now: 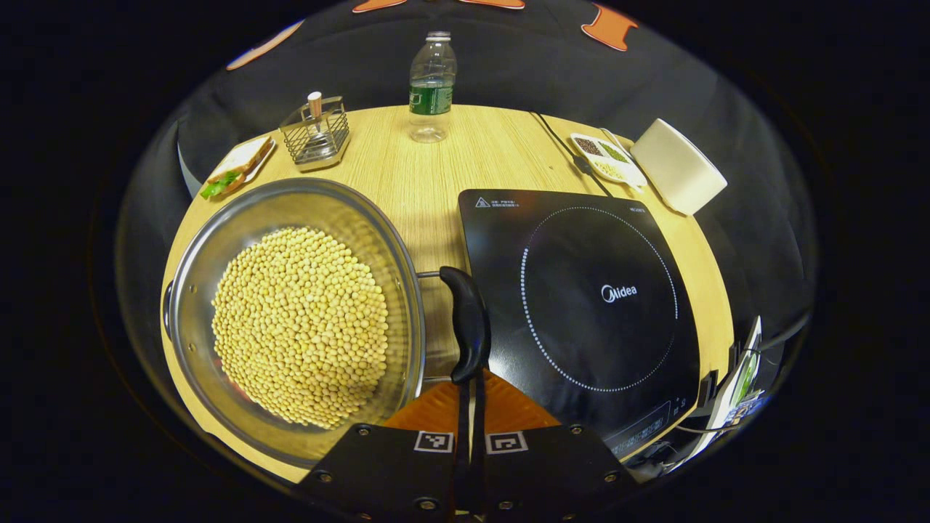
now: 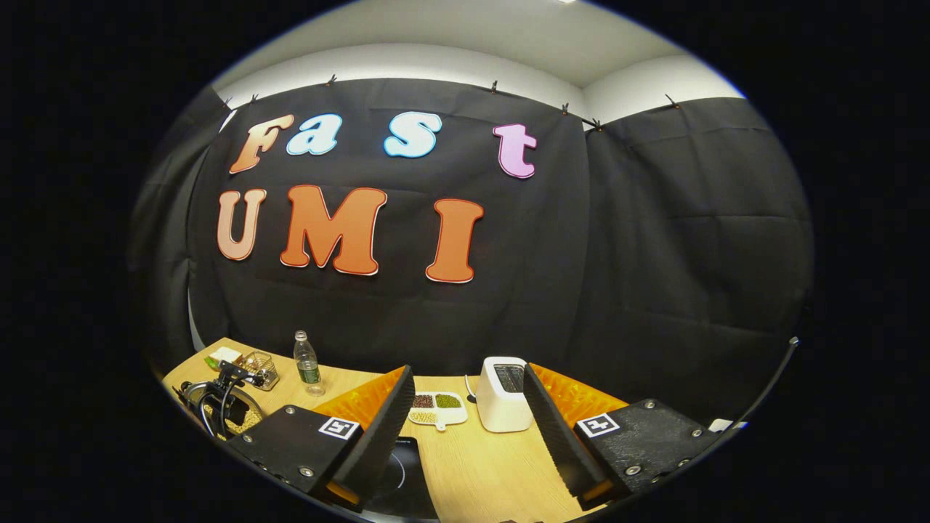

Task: First push the handle of the pot to place it horizontally, then grasp the pot with both hands and set it on the induction cooktop.

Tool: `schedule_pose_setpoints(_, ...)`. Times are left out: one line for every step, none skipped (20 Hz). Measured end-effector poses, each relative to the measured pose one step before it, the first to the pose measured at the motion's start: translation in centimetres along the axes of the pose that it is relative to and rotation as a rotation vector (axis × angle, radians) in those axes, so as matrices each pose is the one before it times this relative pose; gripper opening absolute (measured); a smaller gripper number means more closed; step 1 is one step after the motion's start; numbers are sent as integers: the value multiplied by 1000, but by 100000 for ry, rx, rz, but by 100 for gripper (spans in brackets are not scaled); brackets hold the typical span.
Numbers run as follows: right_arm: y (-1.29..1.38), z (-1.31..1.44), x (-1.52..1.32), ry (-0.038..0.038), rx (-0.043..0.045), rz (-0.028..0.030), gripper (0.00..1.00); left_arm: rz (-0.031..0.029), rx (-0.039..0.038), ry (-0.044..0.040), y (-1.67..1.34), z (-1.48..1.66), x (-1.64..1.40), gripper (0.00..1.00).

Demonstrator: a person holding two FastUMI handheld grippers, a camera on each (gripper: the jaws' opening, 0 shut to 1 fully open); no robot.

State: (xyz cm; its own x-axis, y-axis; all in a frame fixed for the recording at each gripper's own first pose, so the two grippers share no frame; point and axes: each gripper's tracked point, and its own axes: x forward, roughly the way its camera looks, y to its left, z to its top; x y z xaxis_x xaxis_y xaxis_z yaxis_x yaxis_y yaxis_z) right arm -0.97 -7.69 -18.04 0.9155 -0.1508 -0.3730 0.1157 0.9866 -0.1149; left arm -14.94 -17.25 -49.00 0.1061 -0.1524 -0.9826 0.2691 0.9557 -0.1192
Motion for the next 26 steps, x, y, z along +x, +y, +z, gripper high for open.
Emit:
schedule_pose_setpoints(118, -352, -77, 924, 377, 682, 93, 397, 1231, -176, -12, 7, -1, 2)
schedule_pose_setpoints(189, -404, -143, 958, 416, 925, 93, 161, 720, -914, -45, 175, -33, 2)
schedule_pose_setpoints(147, -304, 6, 787, 339, 531, 93, -16, 1164, -267, -117, -5, -27, 2)
schedule_pose_setpoints(209, -362, 160, 940, 346, 537, 93, 186, -297, -184, -95, -128, -161, 1)
schedule_pose_setpoints(298, -237, 101, 946, 422, 854, 93, -124, -1129, -189, -129, 1, -156, 2)
schedule_pose_setpoints(184, -263, 28, 544, 515, 817, 93, -416, -1545, -204, -121, -136, -323, 2)
schedule_pose_setpoints(268, -276, 124, 768, 482, 1137, 94, -619, -1475, -251, 53, -182, -351, 2)
schedule_pose_setpoints(330, -262, 196, 618, 447, 1448, 94, -514, -1624, -1124, 248, -131, -224, 2)
schedule_pose_setpoints(488, -303, 285, 1032, 342, 1736, 93, -343, -1856, -1690, 315, -49, -582, 2)
schedule_pose_setpoints(556, -551, 306, 1350, 398, 2088, 93, -249, -1365, -2012, 191, 168, -708, 2)
schedule_pose_setpoints(533, -511, 469, 1674, 588, 2034, 93, 273, -1508, -1772, 376, -60, -430, 2)
schedule_pose_setpoints(666, -777, 584, 2247, 797, 2411, 93, 333, -1459, -1959, 494, 134, -553, 2)
schedule_pose_setpoints(814, -698, 606, 2350, 1003, 2743, 94, 1125, -2146, -2292, 541, 255, -783, 2)
schedule_pose_setpoints(1074, -738, 570, 2754, 1078, 3342, 93, 1355, -2193, -2295, 552, 347, -693, 2)
schedule_pose_setpoints(1274, -627, 795, 2733, 983, 3984, 94, 1963, -2021, -2341, 641, 409, -532, 2)
schedule_pose_setpoints(1331, -785, 857, 2961, 570, 4164, 93, 1446, -2418, -2133, 674, 171, -625, 2)
schedule_pose_setpoints(1448, -814, 777, 3532, 219, 4361, 93, 1450, -2440, -1485, 536, 37, -815, 2)
schedule_pose_setpoints(1691, -974, 925, 4178, -545, 4766, 94, 2633, -2100, -2180, 882, 278, -756, 2)
schedule_pose_setpoints(1576, -892, 878, 4042, -707, 4520, 94, 3877, -1717, -2256, 1649, 231, -1039, 2)
schedule_pose_setpoints(1710, -982, 740, 4351, -310, 4809, 94, 3959, -1882, -2049, 1476, 194, -849, 2)
schedule_pose_setpoints(1767, -993, 667, 4440, 419, 5076, 94, 4257, -2442, -1781, 2117, 315, -1088, 2)
schedule_pose_setpoints(1879, -964, 737, 4516, 503, 5187, 93, 3958, -2972, -1102, 1760, 209, -879, 2)
schedule_pose_setpoints(1961, -770, 916, 3989, 317, 4136, 93, 3048, -2979, -942, 1672, 66, -642, 2)
schedule_pose_setpoints(1716, -882, 899, 3876, -676, 3123, 92, 2292, -2958, -784, 1643, 196, -619, 2)
schedule_pose_setpoints(1406, -835, 866, 3280, -1195, 1713, 91, 147, -2159, -467, 1525, 308, -369, 2)
schedule_pose_setpoints(1163, -564, 743, 2933, -1315, 943, 90, 1418, -1281, -31, 1217, 55, 52, 1)
